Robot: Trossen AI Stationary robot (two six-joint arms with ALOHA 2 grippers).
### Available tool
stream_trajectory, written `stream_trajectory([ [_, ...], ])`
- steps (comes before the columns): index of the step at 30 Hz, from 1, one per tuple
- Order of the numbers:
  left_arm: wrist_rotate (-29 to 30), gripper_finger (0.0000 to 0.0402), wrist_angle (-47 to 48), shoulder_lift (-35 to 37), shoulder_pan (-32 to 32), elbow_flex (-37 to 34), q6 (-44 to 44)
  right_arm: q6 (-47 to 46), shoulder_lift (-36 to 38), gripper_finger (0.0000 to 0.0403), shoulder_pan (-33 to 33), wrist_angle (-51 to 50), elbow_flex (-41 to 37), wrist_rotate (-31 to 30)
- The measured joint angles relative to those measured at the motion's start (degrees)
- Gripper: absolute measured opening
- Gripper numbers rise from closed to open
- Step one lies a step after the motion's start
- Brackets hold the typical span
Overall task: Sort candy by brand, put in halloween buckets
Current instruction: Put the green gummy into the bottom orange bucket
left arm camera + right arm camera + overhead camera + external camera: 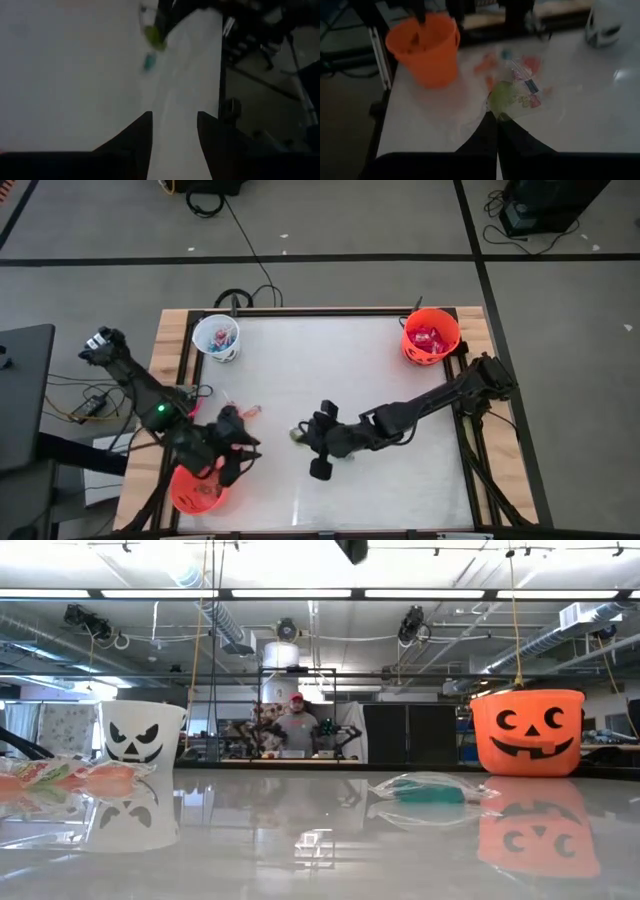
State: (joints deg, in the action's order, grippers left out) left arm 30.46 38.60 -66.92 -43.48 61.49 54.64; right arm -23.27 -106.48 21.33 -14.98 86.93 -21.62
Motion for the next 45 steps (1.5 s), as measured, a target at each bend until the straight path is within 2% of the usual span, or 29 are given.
stream_trajectory([
  [7, 2.34, 0.0194, -11.6, -0.2, 6.47, 0.0, -11.78, 5.69, 0.01, 0.0006, -0.07, 0.04, 3.95, -1.72],
  [12, 2.26, 0.0201, -13.22, -0.21, 10.22, 0.0, -13.71, 6.98, 0.01, 0.0006, 0.03, 0.63, 4.48, -2.01],
  [17, -2.54, 0.0196, -15.72, -0.2, 12.24, 0.0, -16.13, 8.46, 0.01, 0.0006, 0.79, 2.31, 4.49, -4.38],
  [21, -5.84, 0.0176, -18.79, -0.2, 12.93, 0.0, -19.49, 9.55, -0.01, 0.0005, 1.06, 3.4, 4.55, -4.42],
  [26, -5.88, 0.0133, -19.66, -0.2, 13.96, 0.0, -20.06, 9.94, 0.01, 0.0005, 0.95, 3.81, 4.55, -4.49],
  [33, -7.89, 0.0013, -19.55, -0.22, 14.36, -0.02, -20.84, 9.97, 0.01, 0.0008, 0.98, 3.87, 4.55, -4.41],
  [40, -8.16, 0.0003, -18.98, -0.03, 14.36, 0.09, -21.42, 4.35, 0.0, 0.0056, 0.69, 3.24, 4.55, -4.07],
  [45, -9.93, 0.0002, -5.21, 0.33, 13.41, 6.26, -20.64, -3.77, 0.01, 0.0108, 0.34, -2.86, 4.55, -2.42],
])
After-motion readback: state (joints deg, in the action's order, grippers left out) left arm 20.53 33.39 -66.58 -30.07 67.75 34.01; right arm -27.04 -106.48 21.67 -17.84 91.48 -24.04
